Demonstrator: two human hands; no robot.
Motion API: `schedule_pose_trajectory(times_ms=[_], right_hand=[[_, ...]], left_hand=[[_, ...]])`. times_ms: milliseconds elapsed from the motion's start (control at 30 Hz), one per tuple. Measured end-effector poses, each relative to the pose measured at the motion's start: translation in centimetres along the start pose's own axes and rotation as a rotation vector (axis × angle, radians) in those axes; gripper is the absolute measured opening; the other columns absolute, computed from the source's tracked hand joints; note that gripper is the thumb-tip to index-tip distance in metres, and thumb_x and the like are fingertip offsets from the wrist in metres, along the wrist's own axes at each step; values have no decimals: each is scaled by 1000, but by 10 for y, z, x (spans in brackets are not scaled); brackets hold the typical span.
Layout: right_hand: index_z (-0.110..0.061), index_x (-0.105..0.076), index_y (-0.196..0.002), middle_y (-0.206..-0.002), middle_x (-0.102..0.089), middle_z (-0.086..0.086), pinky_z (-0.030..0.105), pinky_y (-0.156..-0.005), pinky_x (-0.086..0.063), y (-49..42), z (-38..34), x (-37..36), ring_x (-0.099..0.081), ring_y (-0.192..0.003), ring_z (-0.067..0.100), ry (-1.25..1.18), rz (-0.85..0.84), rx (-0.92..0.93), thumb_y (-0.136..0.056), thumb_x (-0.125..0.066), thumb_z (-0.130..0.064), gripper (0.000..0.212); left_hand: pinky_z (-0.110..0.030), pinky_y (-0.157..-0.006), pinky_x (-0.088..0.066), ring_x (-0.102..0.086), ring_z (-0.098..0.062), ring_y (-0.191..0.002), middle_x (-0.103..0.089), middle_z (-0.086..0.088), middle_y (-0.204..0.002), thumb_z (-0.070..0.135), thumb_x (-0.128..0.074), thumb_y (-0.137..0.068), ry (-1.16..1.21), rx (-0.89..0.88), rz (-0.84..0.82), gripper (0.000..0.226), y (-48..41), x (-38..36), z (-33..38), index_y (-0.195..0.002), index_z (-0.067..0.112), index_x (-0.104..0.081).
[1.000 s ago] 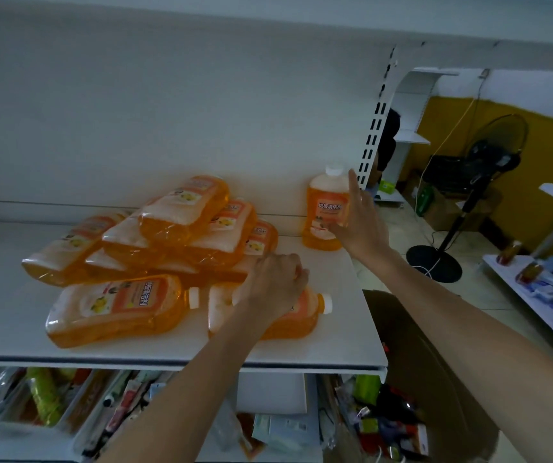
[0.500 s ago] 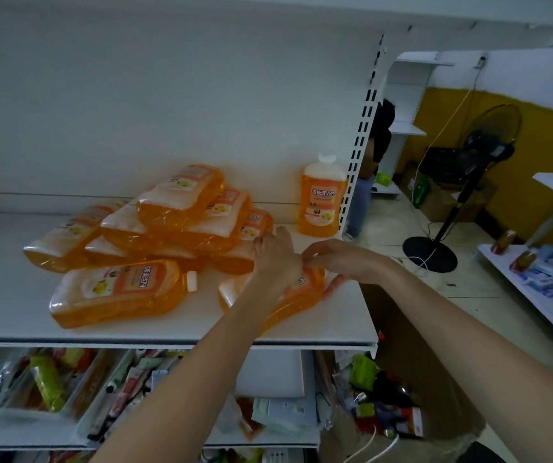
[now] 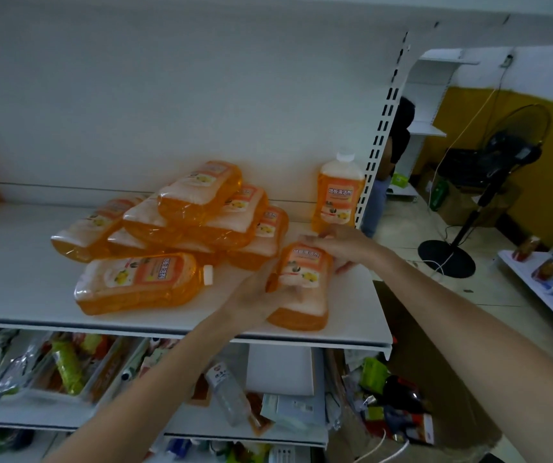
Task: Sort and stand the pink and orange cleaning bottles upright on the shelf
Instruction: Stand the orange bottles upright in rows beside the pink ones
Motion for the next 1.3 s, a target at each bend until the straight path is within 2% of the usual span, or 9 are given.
schedule_pose_trajectory(times_ms=[100,233,367,567,733,933,1067,1167,1300], right_hand=[[-11,-47,-118,-114,-57,8,28,-51,-52,6,-14,-9,-58,-77,17,-2,1,3,-90,-50,-52,49],[-20,-35,-140,-131,-48,3,26,-59,-51,8,-13,-6,-55,-110,23,-128,39,97,-82,-66,-44,70],[-28,-52,-123,-117,-60,-1,37,-80,-56,10,-5,6,-60,-106,19,-338,76,208,-75,-76,-33,54],[-40,-54,-111,-107,-60,-20,13,-76,-49,35,-22,39,-58,-96,-3,-322,292,495,-72,-78,-25,48],[-25,-48,-129,-121,-56,-10,20,-80,-53,41,-21,46,-55,-110,5,-307,145,523,-75,-75,-12,62],[-22,-43,-135,-130,-51,-2,26,-85,-54,45,-21,44,-52,-116,9,-319,72,539,-75,-73,-4,69],[-29,-45,-127,-119,-54,-13,21,-78,-54,51,-21,45,-57,-106,5,-298,174,537,-70,-79,-16,68],[-34,-42,-122,-109,-53,-20,15,-73,-53,59,-26,41,-58,-96,-3,-178,318,596,-66,-82,-28,69],[-34,-39,-122,-108,-50,-24,10,-74,-50,65,-29,41,-56,-97,-7,-147,376,660,-69,-81,-27,67]], left_hand=[[-28,-90,-46,-57,-9,-101,-58,15,-100,28,-70,-79,64,-54,116,39,-3,-4,-3,-106,41,-44],[-9,-69,-37,-51,-4,-92,-54,18,-94,33,-63,-86,16,-92,204,30,-3,-6,6,-109,37,-45],[-12,-75,-40,-50,-7,-96,-50,13,-105,41,-45,-93,-149,-167,217,45,-5,-9,11,-136,33,-32],[-30,-95,-44,-48,-9,-118,-41,16,-136,64,-42,-84,-255,-292,64,77,-18,-7,9,-143,46,4],[-4,-79,-43,-47,21,-104,-42,34,-120,41,-53,-86,-115,-357,83,61,-15,-7,14,-131,52,-15],[-17,-86,-49,-52,7,-110,-50,21,-126,35,-61,-82,-46,-341,108,76,-18,-5,7,-141,44,-15],[-10,-79,-48,-52,13,-107,-50,22,-124,25,-62,-85,-19,-350,93,77,-17,-5,8,-145,36,-15],[-10,-79,-48,-50,15,-107,-47,24,-125,33,-60,-83,-53,-357,109,75,-16,-4,8,-144,37,-16],[-29,-90,-49,-49,1,-116,-44,15,-135,50,-56,-82,-150,-356,147,75,-17,-4,6,-143,45,-12]])
Point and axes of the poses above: each hand's wrist, its own y-axis away from the middle knuckle, its own x-axis out of the back of the hand, z = x × y, the point moved 7 cm from there along -y, towards the middle knuckle
